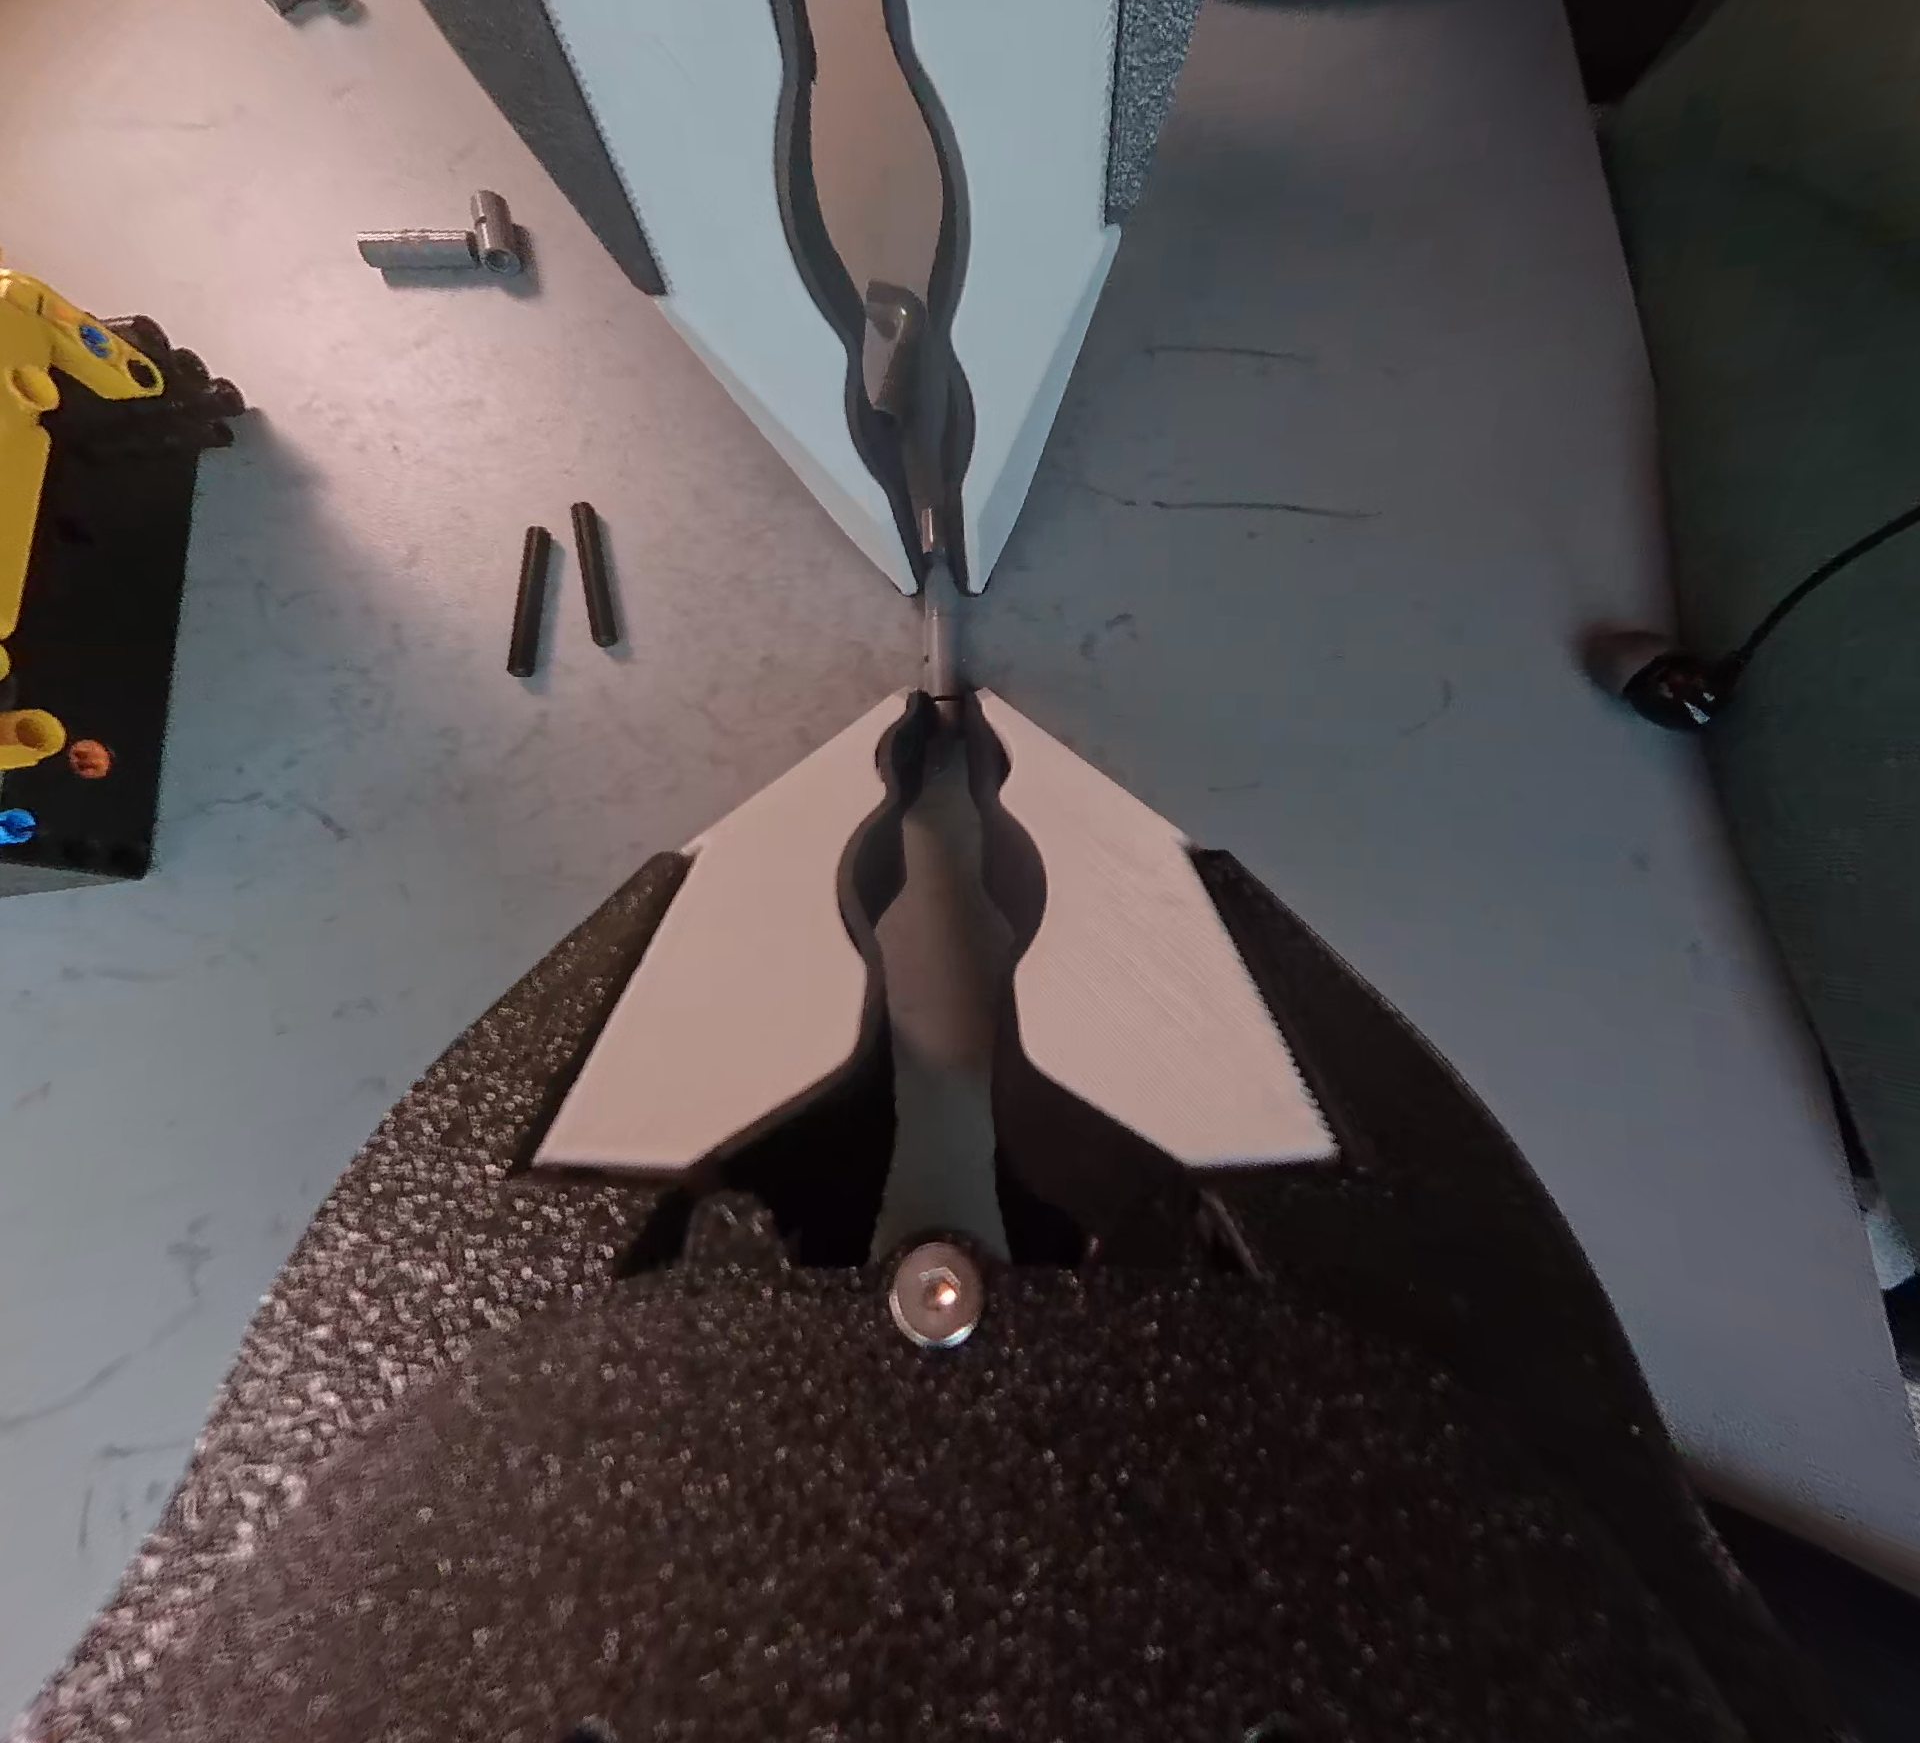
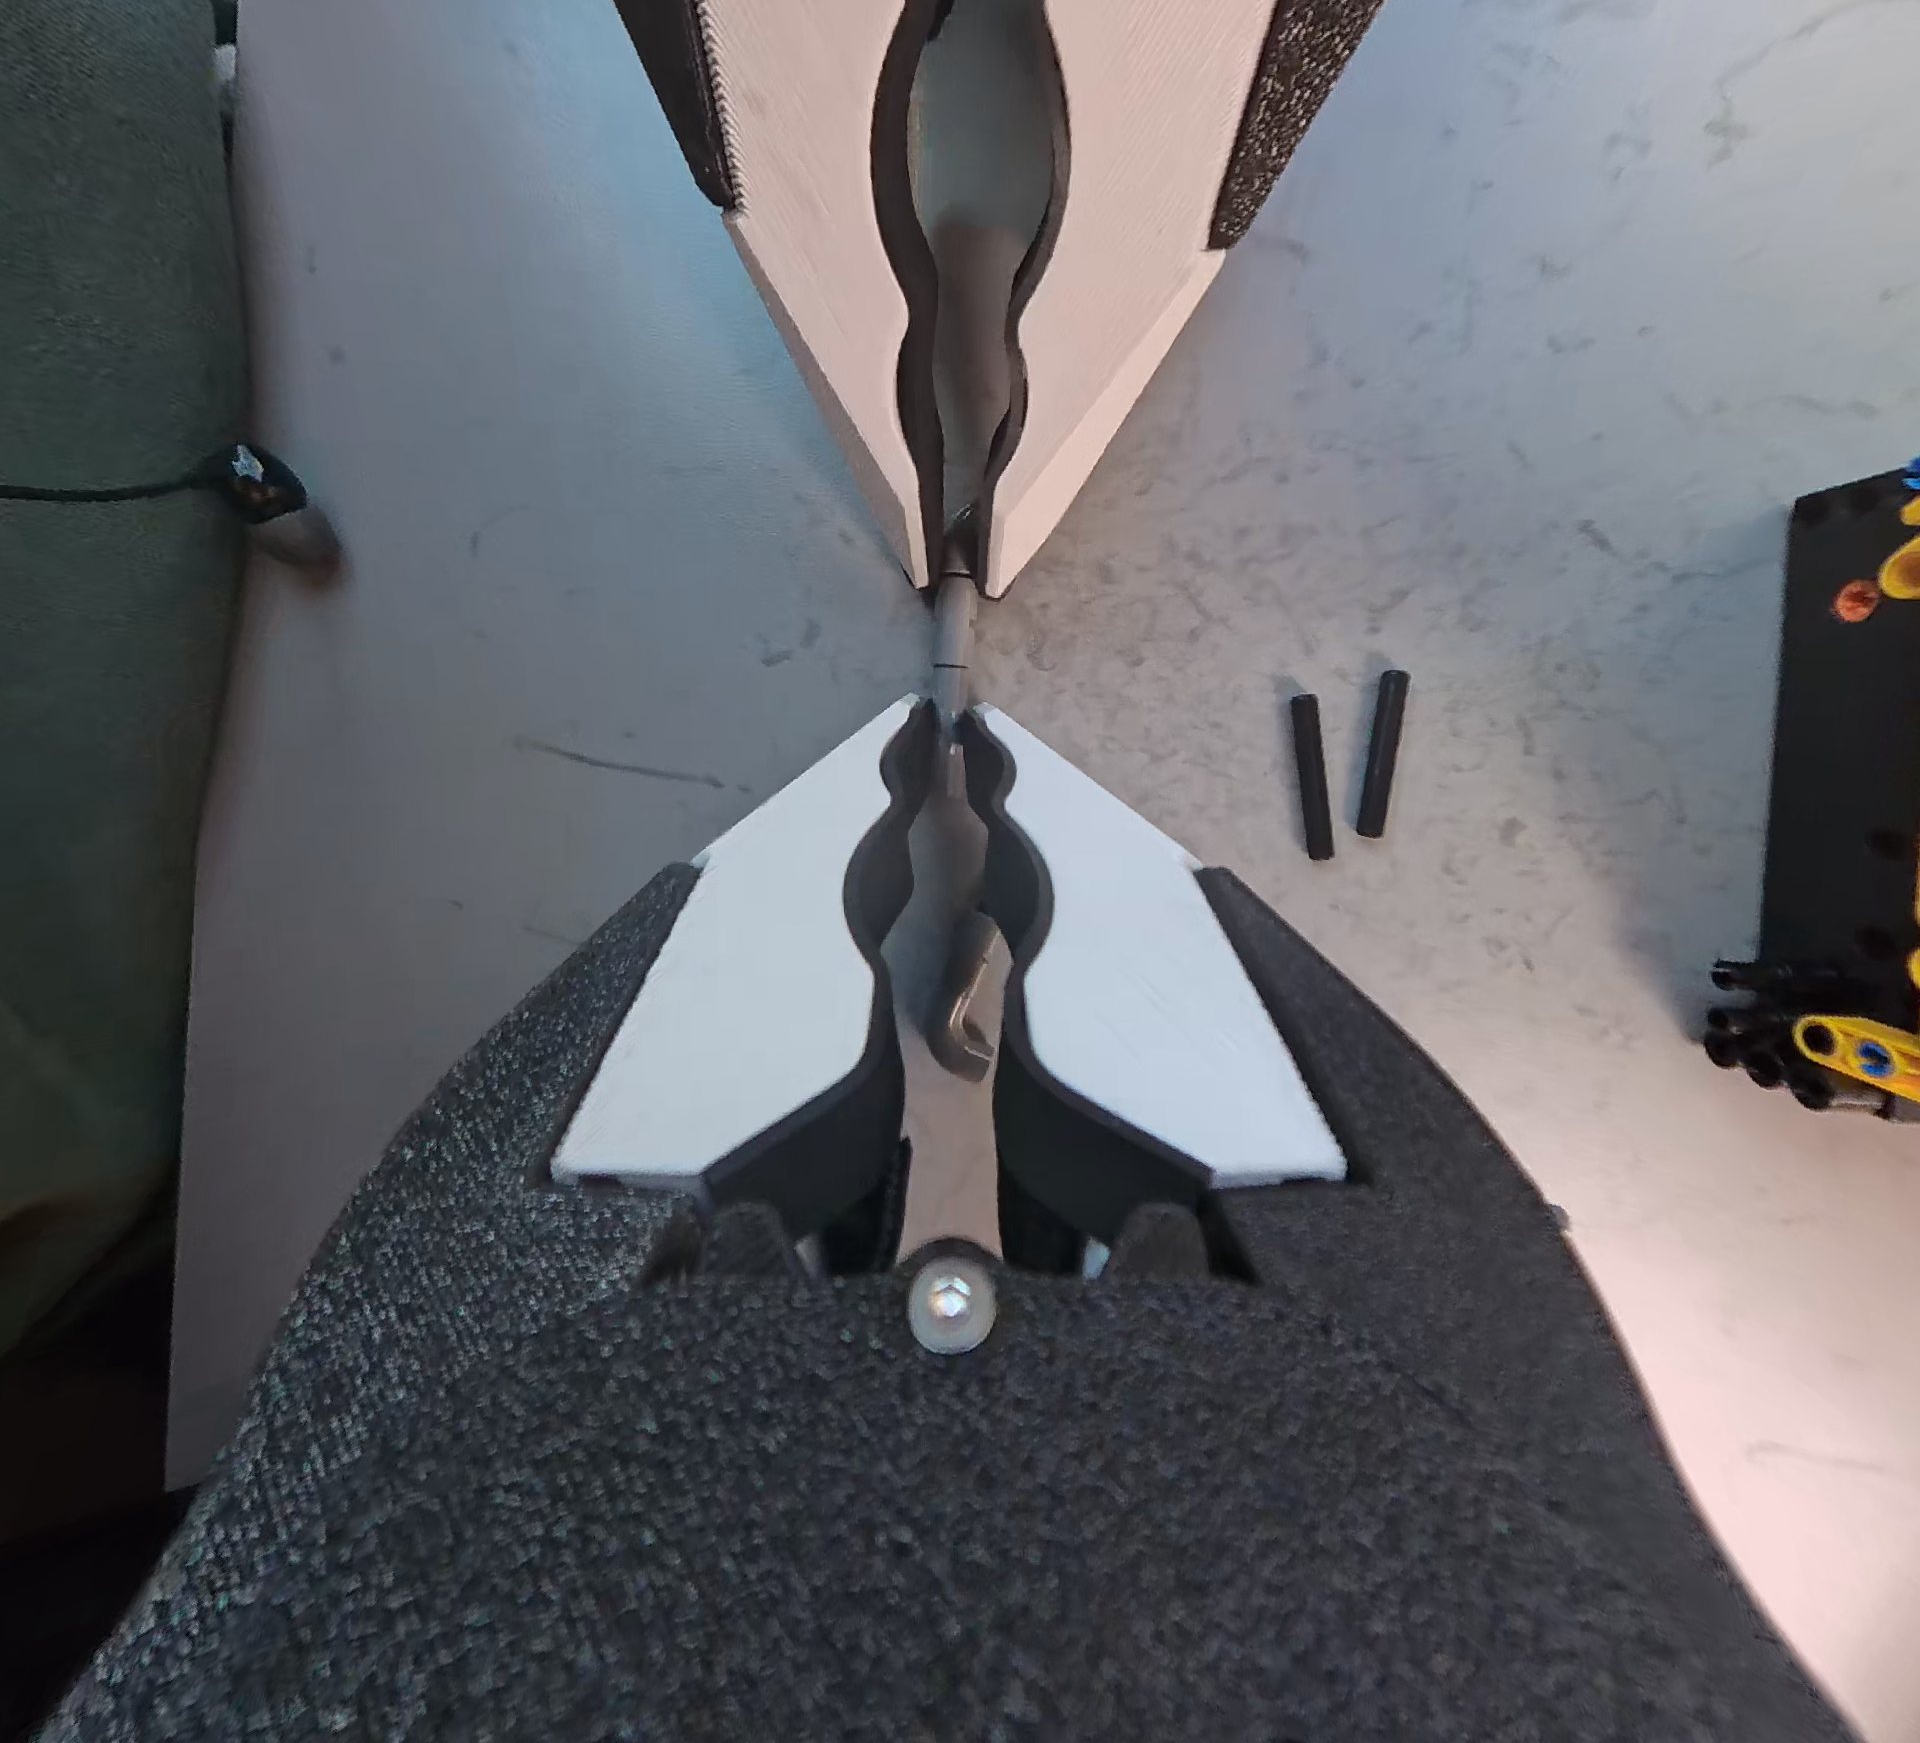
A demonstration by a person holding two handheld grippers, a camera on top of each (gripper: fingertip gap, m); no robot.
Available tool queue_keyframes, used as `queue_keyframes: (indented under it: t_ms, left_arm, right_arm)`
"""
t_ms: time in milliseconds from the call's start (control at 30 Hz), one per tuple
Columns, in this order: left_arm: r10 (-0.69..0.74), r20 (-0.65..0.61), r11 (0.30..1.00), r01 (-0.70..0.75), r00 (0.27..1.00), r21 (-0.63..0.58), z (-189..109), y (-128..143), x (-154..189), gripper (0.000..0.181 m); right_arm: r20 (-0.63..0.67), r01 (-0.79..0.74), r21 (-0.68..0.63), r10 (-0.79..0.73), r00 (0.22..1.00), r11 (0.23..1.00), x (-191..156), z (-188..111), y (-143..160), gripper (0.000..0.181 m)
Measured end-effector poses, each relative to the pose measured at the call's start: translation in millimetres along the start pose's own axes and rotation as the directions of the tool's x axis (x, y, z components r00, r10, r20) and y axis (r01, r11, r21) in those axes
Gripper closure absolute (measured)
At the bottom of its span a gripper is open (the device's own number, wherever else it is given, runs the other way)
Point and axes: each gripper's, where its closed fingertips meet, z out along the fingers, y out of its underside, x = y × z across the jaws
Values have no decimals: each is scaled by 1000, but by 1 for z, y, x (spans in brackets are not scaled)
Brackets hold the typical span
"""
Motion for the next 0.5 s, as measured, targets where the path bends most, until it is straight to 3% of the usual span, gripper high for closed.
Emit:
queue_keyframes:
  t_ms: [167, 500]
  left_arm:
    - [19, 16, 999, -19, 1000, 29, -6, -1, -1, 158]
    - [21, 9, 1000, -21, 1000, 9, -12, 9, -5, 163]
  right_arm:
    - [-4, 2, 5, -2, 1000, 1000, 0, 0, 1, 176]
    - [-12, -13, 44, 14, 1000, 999, 0, 0, -1, 170]
